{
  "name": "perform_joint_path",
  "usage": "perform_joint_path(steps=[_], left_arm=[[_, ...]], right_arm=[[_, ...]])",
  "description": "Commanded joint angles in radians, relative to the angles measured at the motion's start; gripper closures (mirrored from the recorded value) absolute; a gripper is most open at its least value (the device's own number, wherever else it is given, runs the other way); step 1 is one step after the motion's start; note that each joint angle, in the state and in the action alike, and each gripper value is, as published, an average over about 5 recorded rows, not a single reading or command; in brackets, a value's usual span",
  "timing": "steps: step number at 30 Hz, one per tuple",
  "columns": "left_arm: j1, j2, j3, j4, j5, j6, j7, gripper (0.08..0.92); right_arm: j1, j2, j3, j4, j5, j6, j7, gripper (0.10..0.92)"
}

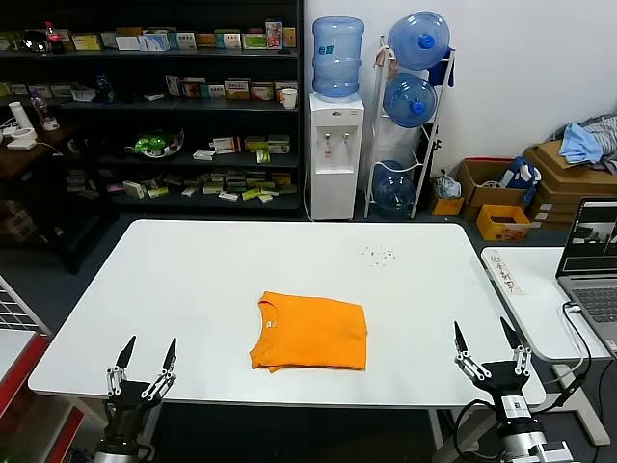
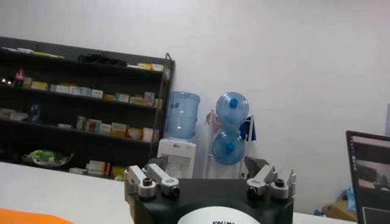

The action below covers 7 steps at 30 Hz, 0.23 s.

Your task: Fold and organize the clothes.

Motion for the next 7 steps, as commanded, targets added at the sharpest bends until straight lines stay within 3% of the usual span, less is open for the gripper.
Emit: perform_joint_path(steps=[1,7], left_arm=[[0.03,-0.006,-0.037,0.0,0.006,-0.036,0.037,0.177],[0.029,-0.012,-0.031,-0.001,0.008,-0.033,0.036,0.177]], right_arm=[[0.0,0.012,0.013,-0.022,-0.012,0.035,-0.012,0.203],[0.002,0.009,0.012,-0.021,-0.012,0.031,-0.013,0.203]])
